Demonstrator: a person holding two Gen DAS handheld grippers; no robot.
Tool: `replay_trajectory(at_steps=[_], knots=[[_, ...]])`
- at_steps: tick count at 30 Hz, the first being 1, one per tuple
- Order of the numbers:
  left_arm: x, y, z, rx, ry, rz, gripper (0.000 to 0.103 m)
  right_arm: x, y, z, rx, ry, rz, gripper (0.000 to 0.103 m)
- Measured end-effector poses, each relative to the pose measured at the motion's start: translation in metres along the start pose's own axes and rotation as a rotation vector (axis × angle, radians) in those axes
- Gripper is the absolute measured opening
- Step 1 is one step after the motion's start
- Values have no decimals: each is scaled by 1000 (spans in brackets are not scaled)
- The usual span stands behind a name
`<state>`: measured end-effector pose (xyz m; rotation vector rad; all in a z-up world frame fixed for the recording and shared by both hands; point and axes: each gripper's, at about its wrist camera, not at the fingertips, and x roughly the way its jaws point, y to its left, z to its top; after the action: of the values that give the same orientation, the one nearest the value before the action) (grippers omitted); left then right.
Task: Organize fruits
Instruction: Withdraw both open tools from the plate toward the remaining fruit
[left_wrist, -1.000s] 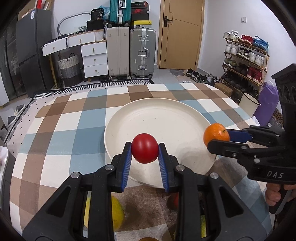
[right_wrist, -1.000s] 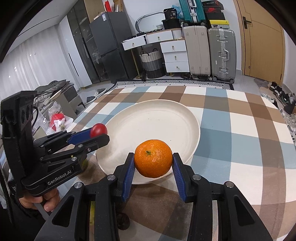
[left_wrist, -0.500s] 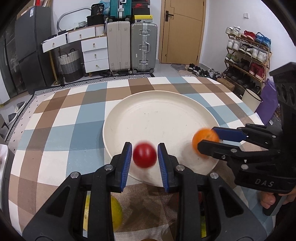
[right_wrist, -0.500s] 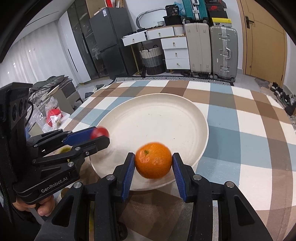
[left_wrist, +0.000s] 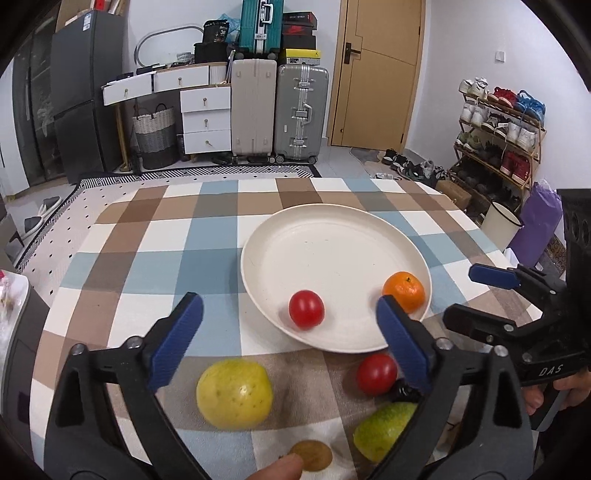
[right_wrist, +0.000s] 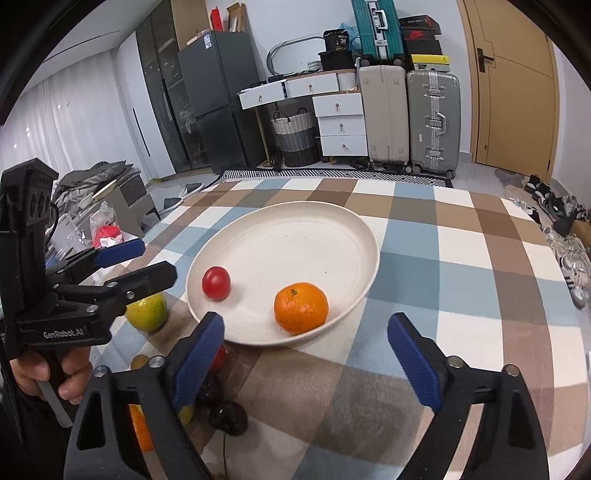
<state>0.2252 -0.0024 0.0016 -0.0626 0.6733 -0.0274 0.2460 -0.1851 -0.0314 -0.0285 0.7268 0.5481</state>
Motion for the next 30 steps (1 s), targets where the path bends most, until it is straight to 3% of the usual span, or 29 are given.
replay_trajectory(at_steps=[4, 21, 30], knots=[[-19, 3, -11, -22, -12, -5, 102, -13, 1, -12, 16, -2, -5, 102], [-109, -7, -67, -1, -29, 32, 102, -62, 30, -41, -15, 18, 5, 102], [-124, -16, -84, -11, -4, -1, 102, -71, 36, -63, -20, 66, -20, 103]])
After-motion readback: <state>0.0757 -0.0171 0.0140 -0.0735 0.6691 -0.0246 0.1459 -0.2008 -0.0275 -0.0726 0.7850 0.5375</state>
